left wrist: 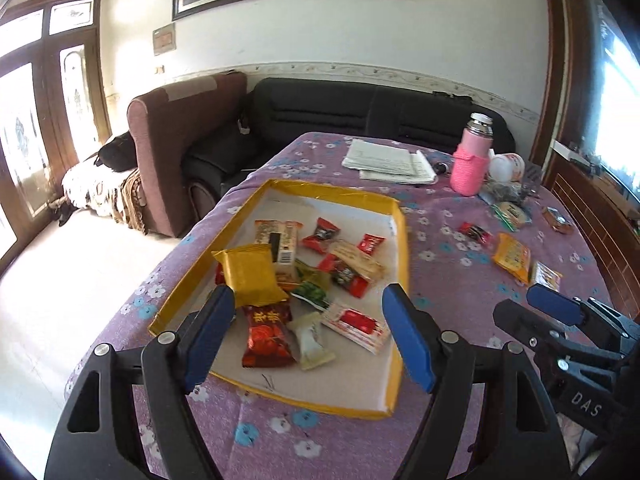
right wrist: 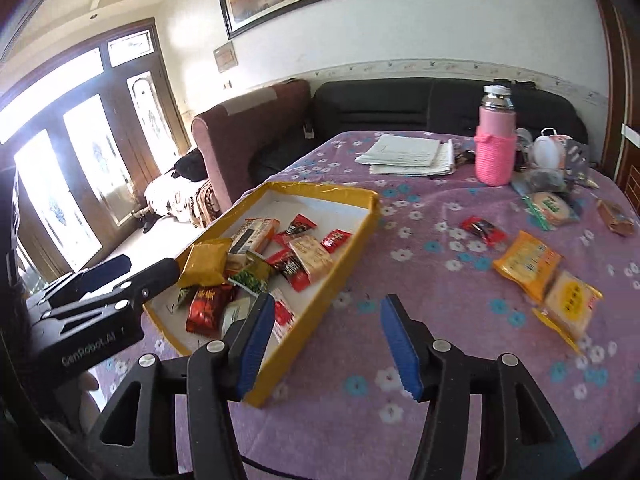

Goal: Organize snacks
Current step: 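Carry both packets over the tray and open both grippers, then move both grippers back toward the remaining biscuit packs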

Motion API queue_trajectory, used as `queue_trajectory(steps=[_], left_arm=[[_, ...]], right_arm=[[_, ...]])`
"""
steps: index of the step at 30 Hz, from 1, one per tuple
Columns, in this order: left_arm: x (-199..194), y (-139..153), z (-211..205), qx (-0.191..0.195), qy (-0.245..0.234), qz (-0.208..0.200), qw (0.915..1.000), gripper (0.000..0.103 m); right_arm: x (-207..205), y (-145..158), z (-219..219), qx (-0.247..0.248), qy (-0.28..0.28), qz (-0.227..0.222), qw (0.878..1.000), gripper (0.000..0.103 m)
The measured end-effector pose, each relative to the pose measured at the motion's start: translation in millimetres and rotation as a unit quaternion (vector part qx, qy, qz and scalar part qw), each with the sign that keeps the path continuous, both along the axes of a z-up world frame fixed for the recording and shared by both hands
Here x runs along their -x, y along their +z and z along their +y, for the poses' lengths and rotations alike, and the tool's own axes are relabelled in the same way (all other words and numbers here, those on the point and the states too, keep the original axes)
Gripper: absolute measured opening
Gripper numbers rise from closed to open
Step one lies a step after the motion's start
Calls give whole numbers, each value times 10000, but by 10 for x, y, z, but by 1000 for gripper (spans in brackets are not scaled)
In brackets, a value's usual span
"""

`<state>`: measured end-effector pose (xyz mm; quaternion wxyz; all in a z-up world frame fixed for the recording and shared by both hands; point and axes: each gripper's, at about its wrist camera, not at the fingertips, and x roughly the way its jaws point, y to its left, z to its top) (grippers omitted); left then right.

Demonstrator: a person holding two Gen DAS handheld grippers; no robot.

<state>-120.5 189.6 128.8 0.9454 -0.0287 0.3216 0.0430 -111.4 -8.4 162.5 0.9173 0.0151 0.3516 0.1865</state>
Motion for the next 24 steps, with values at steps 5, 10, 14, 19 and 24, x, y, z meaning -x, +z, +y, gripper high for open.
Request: queue_trajectory(steps=[5,10,14,19,24], left_arm=[[133,72,-229,-94,-151,-38,9998,77],[199,99,-417,-202,-297,-30,9994,77],[219,108,-536,-305,-389,-25,9988,77],[204,90,-643,-386,-475,13,9981,77],[162,51,-689,-419,-508,97,9978,77]], right_arm=[[227,54,-259,-38,-127,-136,9998,59],[308,89,-480,-180,-278,-163,9993,59],[329,80,-610,-291,-384,-137,9987,60],[318,51,-701,-353,-432,-91,9984,60],[284,16,-749,-391,-458,-37,9982,61]])
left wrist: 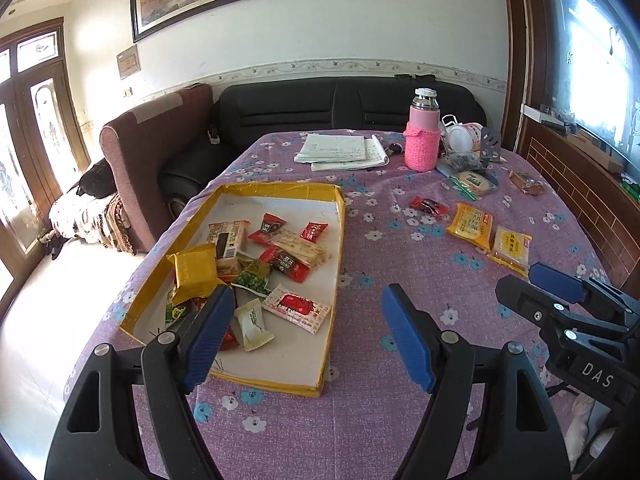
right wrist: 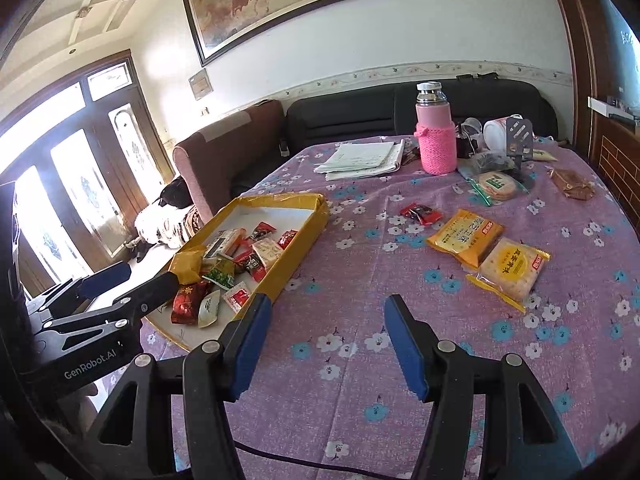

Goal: Organize snacks
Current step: 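Move both grippers back toward the remaining biscuit packs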

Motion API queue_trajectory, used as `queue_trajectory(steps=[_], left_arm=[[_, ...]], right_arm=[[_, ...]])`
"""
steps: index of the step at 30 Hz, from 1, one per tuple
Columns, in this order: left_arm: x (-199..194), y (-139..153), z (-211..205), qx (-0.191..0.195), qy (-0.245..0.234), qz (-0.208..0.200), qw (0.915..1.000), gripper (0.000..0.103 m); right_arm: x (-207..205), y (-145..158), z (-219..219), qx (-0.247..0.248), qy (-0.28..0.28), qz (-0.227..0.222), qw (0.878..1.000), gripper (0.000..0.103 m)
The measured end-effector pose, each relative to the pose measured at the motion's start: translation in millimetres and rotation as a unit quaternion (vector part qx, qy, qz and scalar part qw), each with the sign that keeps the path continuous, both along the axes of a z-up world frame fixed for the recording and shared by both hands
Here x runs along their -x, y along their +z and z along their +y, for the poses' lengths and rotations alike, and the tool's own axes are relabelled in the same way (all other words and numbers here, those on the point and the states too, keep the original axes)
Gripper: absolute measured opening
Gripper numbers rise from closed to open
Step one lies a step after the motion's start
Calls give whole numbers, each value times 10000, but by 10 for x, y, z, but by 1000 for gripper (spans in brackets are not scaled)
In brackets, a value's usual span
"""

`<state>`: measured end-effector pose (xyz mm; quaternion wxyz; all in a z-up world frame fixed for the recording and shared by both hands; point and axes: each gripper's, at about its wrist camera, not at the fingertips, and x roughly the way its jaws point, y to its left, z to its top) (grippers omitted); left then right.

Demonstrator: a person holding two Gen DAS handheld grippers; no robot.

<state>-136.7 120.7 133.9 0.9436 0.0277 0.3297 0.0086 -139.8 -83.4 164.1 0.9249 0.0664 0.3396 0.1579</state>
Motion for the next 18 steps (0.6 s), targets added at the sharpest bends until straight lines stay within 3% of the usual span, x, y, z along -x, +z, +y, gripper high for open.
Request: queue_trajectory(steps=[15,18], left_arm=[[-127,-117,-40,55,-35,190,9998,77],[-180,-119,-42,137,-119,231,9996,76]], right_arm=[[-85,-62,-149,-47,-182,87,9998,63],[-174,-65,-362,-289,-280,226,9989,63]])
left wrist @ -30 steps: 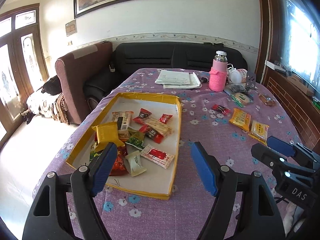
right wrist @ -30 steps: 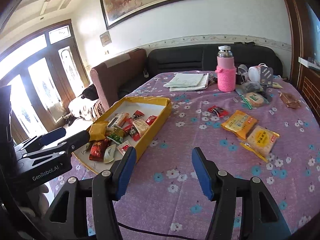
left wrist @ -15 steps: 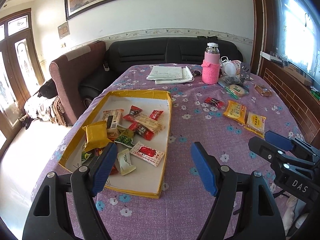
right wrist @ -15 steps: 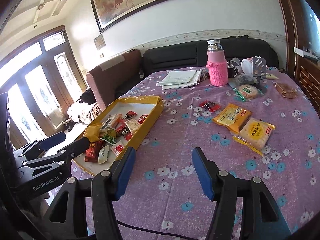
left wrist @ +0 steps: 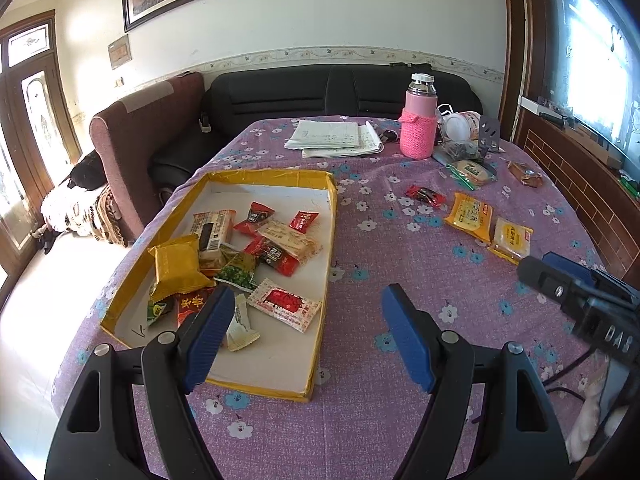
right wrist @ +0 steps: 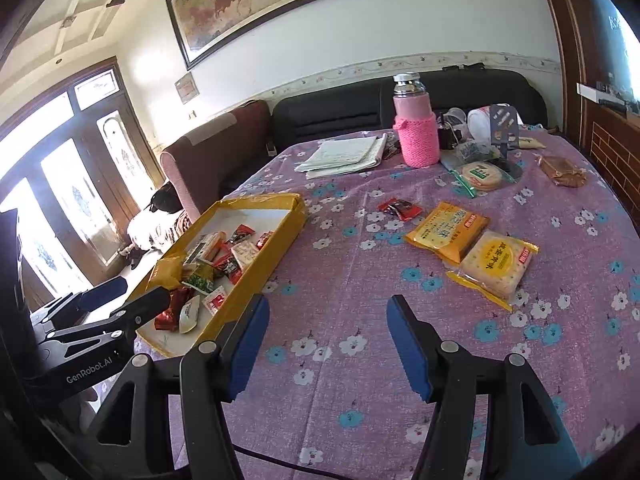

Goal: Organize snacks
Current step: 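Move both grippers back toward the remaining biscuit packs, then grasp the orange cheese biscuit pack with the left gripper while the right grasps the yellow egg-yolk biscuit pack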

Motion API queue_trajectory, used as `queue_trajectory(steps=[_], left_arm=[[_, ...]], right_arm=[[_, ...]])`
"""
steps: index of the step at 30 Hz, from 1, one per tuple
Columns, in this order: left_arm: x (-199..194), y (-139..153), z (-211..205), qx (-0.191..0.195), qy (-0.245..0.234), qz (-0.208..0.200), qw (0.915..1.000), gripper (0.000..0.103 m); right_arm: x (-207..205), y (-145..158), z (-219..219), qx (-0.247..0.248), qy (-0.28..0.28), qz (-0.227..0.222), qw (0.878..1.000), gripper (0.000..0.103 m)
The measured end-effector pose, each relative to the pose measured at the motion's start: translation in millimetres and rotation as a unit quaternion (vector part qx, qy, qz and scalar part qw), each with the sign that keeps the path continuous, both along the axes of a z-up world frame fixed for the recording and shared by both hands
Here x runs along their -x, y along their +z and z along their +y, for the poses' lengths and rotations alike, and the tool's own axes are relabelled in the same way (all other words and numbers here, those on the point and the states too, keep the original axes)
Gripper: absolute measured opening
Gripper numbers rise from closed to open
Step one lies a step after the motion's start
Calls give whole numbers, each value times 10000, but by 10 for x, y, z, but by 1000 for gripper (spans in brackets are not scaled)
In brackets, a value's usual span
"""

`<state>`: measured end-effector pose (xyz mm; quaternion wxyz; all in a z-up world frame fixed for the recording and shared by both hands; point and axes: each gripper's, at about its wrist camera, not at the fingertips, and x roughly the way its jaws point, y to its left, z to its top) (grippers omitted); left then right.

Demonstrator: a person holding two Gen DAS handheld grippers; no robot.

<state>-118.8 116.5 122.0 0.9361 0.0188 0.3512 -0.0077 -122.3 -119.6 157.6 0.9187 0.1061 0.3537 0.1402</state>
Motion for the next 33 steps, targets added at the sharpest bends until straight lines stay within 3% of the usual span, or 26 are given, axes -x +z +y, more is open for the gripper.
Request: queue_trajectory(steps=[3,7,10,16,19,20,22,26,29,31,33], left_arm=[[-52,11,22,223,-120,52,9997,76],[-184,-59,-15,499,-250,211,9982,76],[-287,-137,-121,633,-429,345,9965,76],[-417,-188,-183,775,-525,445,9946,76],[-450,-173,-94,771,-451,403,9952,76],[-457,-169,-60,774,-431,383,9953,76],[-476,-165,-8,762,-418,332,9957,76],[-572,-200,-7,790,-463,320,9953,76],[-661,-254,-83,835,-608,444,9937,76],[-698,-293,-139,845,-746,573,9920,76],[-726,-312,-185,834,-835,609,9911,76]], right_arm=[[-236,22,-438,-344,-371,265,9984,63],[-728,-36,-1032,-208,-1113,613,9917,65],[-1154,-220,-1304,-364,-1258,1020,9861,65],[-2027,-609,-1168,-16,-1332,1606,9780,64],[-2336,-748,-1061,297,-1389,1744,9744,61],[-2403,-789,-1013,373,-1371,1815,9731,55],[-2442,-844,-862,384,-1085,1953,9740,45],[-2228,-837,-361,681,-43,1887,9797,46],[-1985,-761,-158,75,977,1981,9753,41],[-1787,-570,-316,-304,947,1747,9796,43],[-1614,-401,-596,-122,398,1527,9874,52]])
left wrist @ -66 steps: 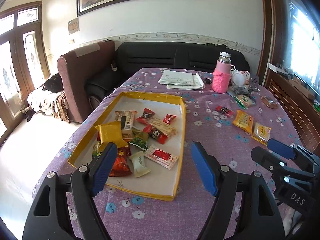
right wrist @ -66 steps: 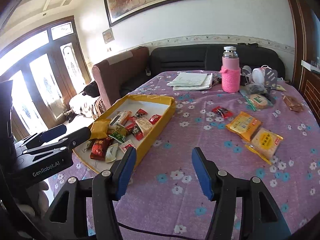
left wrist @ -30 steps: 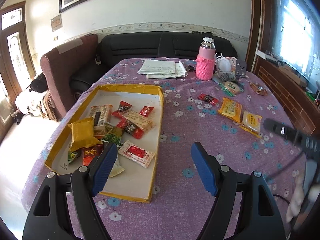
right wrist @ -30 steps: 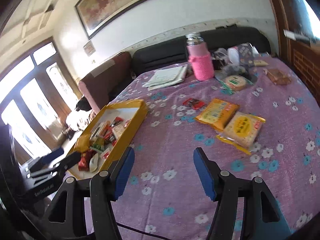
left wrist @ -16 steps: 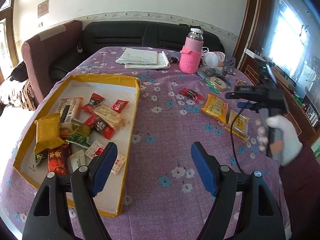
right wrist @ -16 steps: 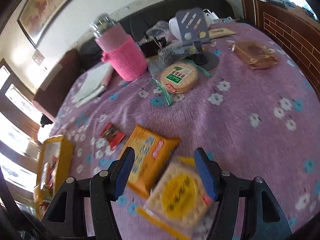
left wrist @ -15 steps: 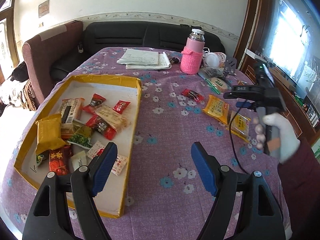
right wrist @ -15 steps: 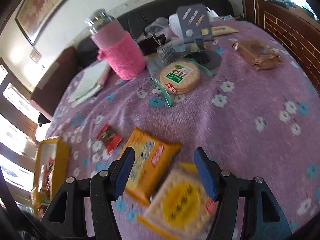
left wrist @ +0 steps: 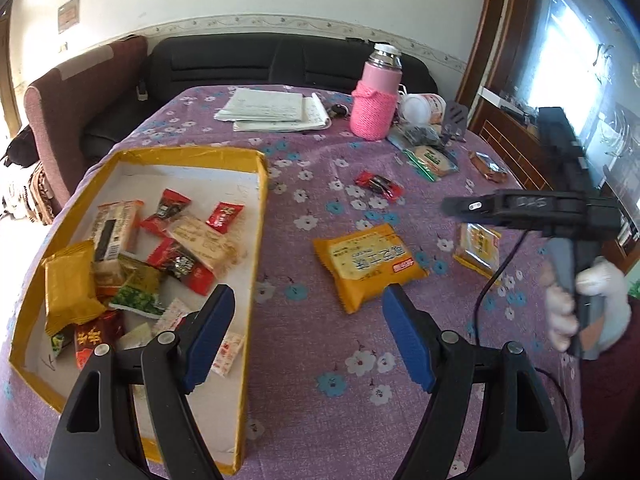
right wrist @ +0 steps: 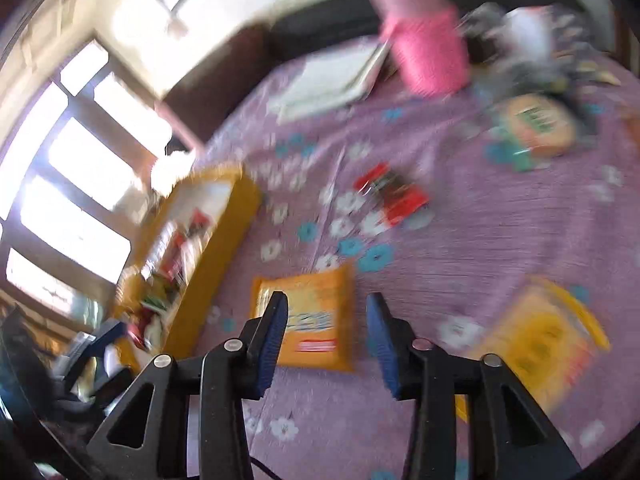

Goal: Organize snacks
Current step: 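Grasp the orange cheese biscuit pack with the left gripper while the right grasps the yellow egg-yolk biscuit pack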

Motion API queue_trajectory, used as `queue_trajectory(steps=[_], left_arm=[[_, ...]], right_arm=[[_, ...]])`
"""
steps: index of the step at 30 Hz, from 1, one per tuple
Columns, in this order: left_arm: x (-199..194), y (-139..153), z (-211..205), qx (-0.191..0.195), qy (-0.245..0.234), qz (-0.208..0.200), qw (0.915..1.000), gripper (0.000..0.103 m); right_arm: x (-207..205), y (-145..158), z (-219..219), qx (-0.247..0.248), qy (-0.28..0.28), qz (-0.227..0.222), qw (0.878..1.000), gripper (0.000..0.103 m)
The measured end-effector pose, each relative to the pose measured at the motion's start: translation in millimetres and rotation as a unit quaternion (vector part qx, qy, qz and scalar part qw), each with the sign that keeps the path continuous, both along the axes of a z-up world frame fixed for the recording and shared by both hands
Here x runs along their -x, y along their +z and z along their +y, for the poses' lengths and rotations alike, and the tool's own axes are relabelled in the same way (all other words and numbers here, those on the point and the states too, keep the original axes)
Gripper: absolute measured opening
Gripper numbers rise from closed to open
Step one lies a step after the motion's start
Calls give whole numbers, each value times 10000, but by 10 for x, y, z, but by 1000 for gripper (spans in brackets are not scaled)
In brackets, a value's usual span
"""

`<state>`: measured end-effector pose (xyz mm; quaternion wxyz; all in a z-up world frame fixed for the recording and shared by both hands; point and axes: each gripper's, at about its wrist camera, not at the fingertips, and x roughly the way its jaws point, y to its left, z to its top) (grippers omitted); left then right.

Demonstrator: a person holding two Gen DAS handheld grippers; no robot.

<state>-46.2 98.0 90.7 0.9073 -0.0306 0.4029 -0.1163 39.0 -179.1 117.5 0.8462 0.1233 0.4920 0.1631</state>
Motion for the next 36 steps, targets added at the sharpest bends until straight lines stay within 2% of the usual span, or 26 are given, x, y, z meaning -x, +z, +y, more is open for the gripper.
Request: queue_trajectory(steps=[1,2,6,10,13,15,17,18,22,23,25,28,31,34,36], left_arm=[[-30,-2,-33,-4,-46,6,10000,76],[-78,0,-63,21,-109,18,9999,76],[-547,-23,-282,104,-370,223,9990,76],[-1165,-224,-497,432,-514,819,9944,76],[-1429,-383,-601,305,-509,1063,9926,76],[-1518,-491,-631,47,-418,1180,9921,76],[-1553,-628,-649,-171,-405,1411,9890,76],[-1511,-615,-677,-304,-488,1323,9895,76],[-1237,-564,-766,104,-1154,1496,9819,78],[-1163,-553,-779,148,-1252,1481,9809,78],[-1018,-522,-822,-145,-1392,1214,9827,78],[-862,-508,-895,-949,-1517,599,9820,78],[-813,-531,-986,-1169,-2006,446,9716,79],[-786,-546,-1113,-1393,-2317,175,9626,81],[-769,-559,-1181,-1477,-2434,60,9586,84]], right_arm=[[85,51,-151,239,-293,-27,9993,60],[186,80,-317,335,-576,-2,9978,63],[427,-54,-780,-71,-1303,421,9906,66],[383,-271,-918,-318,-1710,645,9826,69],[267,-370,-867,-341,-1892,659,9791,69],[174,-407,-802,-309,-1912,662,9788,69],[68,-436,-696,-69,-1898,664,9796,76],[11,-454,-628,34,-1851,655,9805,76],[-50,-452,-463,438,-1671,583,9832,79],[-69,-454,-419,548,-1622,570,9836,80],[-98,-472,-332,767,-1513,548,9840,83],[-142,-553,-205,1107,-1293,617,9835,87],[-131,-610,-46,1594,-1005,539,9806,95],[-124,-656,79,2053,-854,465,9738,95],[-106,-649,76,2106,-869,417,9728,93]])
